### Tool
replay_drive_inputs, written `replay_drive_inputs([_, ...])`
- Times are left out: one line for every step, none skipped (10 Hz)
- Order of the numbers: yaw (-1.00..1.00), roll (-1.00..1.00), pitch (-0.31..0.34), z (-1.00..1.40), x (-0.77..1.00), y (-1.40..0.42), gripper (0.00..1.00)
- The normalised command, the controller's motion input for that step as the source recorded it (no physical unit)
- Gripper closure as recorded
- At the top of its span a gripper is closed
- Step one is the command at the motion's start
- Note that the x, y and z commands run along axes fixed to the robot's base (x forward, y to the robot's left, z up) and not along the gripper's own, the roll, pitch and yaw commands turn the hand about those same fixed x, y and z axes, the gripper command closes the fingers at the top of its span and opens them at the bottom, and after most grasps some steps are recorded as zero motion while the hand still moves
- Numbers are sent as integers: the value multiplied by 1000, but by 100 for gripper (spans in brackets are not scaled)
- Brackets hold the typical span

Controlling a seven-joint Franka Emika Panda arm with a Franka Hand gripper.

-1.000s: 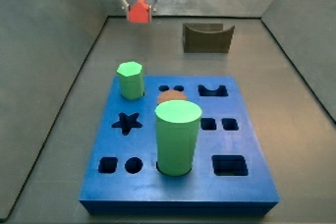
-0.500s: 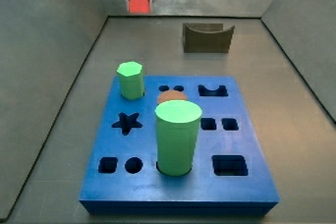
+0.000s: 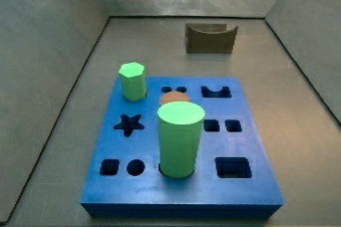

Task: Pick up the 3 prong object. Move up. Rotate the 3 prong object. Place the 3 prong object on the fixture. Regrasp the 3 prong object. Move to above the board. Insert the 3 prong object.
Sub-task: Place the 3 prong object on the fixture.

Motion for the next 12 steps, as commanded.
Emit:
replay_drive_inputs([24, 135, 96, 877, -25, 1, 100])
replay_drive_inputs([27, 129, 99, 803, -23, -1, 100])
replay_drive_inputs([23, 115, 97, 651, -14, 6, 100])
replay_drive_inputs([22, 106, 103, 533, -10, 7, 100])
replay_drive_inputs([22, 96, 104, 411, -2, 8, 100])
replay_drive_inputs([21, 93, 105, 281, -3, 10, 100])
replay_drive_inputs([-35, 66, -182, 349, 1000, -583, 100])
replay_drive_inputs([-27, 60, -160, 314, 1000, -581, 100])
replay_drive_inputs([-3, 35, -89, 286, 1000, -529, 100])
replay_drive_inputs([1, 21, -54, 272, 1000, -496, 100])
replay_drive_inputs([9, 0, 12, 242, 1000, -451, 100])
replay_drive_inputs([16, -10, 51, 225, 1000, -419, 100])
